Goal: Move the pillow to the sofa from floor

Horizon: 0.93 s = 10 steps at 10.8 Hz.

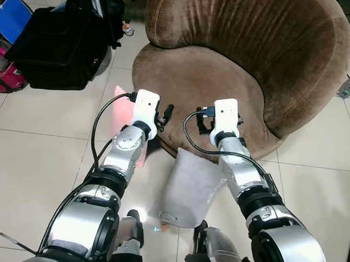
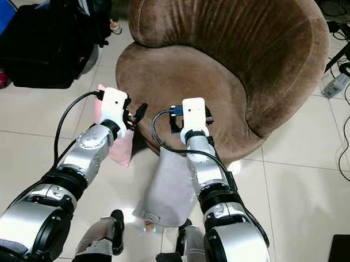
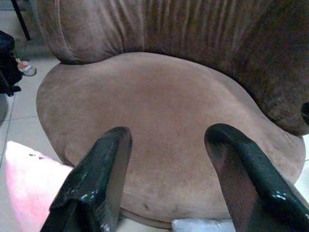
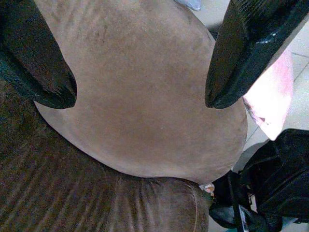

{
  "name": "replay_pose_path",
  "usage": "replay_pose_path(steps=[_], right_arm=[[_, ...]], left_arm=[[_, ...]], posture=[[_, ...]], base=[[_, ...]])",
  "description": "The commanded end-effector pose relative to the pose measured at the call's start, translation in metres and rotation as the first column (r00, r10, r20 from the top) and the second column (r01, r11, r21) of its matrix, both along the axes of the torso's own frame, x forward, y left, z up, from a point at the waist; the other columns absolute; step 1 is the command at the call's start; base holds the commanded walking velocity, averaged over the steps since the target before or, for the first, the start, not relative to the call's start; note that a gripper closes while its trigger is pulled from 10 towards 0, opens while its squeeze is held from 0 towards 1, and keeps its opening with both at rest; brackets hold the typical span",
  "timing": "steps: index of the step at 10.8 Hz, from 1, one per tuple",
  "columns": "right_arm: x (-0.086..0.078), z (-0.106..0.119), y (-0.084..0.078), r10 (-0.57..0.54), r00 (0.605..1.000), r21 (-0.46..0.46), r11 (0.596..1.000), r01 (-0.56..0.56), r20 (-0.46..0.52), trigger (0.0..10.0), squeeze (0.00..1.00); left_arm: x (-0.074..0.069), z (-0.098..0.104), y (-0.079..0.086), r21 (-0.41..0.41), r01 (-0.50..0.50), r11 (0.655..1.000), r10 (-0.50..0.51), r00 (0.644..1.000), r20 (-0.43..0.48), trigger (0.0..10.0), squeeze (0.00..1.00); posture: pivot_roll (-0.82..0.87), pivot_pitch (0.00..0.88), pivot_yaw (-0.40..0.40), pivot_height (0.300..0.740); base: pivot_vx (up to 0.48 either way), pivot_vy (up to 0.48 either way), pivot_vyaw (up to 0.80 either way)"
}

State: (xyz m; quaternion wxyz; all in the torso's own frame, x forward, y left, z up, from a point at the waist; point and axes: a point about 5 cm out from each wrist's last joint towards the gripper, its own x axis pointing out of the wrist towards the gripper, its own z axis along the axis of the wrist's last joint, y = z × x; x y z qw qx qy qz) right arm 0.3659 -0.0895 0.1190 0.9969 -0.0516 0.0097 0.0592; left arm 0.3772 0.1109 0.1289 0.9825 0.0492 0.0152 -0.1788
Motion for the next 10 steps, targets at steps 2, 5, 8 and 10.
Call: replay_pose_path(steps=[2,5,8,10], right_arm=[[-0.003,-0.006,-0.002,-0.005,1.000,0.010,1.000,0.005,-0.023,10.0,0.00],[-0.005,-0.009,0.014,0.052,0.998,0.012,0.999,-0.051,-0.029,10.0,0.00],[-0.001,-0.004,0.014,0.058,0.998,0.002,0.998,-0.058,-0.017,10.0,0.00],[-0.003,-0.006,0.013,0.050,0.999,0.009,0.999,-0.050,-0.019,10.0,0.00]], left_arm=[[-0.004,-0.009,-0.002,0.006,0.008,1.000,-0.008,0.999,-0.031,10.0,0.00],[0.008,0.000,0.018,-0.067,-0.182,0.981,0.175,0.980,-0.100,10.0,0.00],[0.010,0.003,0.018,-0.104,-0.210,0.972,0.199,0.974,-0.107,10.0,0.00],[0.011,0.004,0.017,-0.111,-0.207,0.972,0.194,0.974,-0.117,10.0,0.00]], posture=[[0.17,0.256,-0.060,0.740],[0.24,0.204,-0.069,0.740],[0.23,0.209,-0.076,0.740],[0.22,0.214,-0.069,0.740]], base=[[0.000,0.000,0.00],[0.000,0.000,0.00],[0.000,0.000,0.00],[0.000,0.000,0.00]])
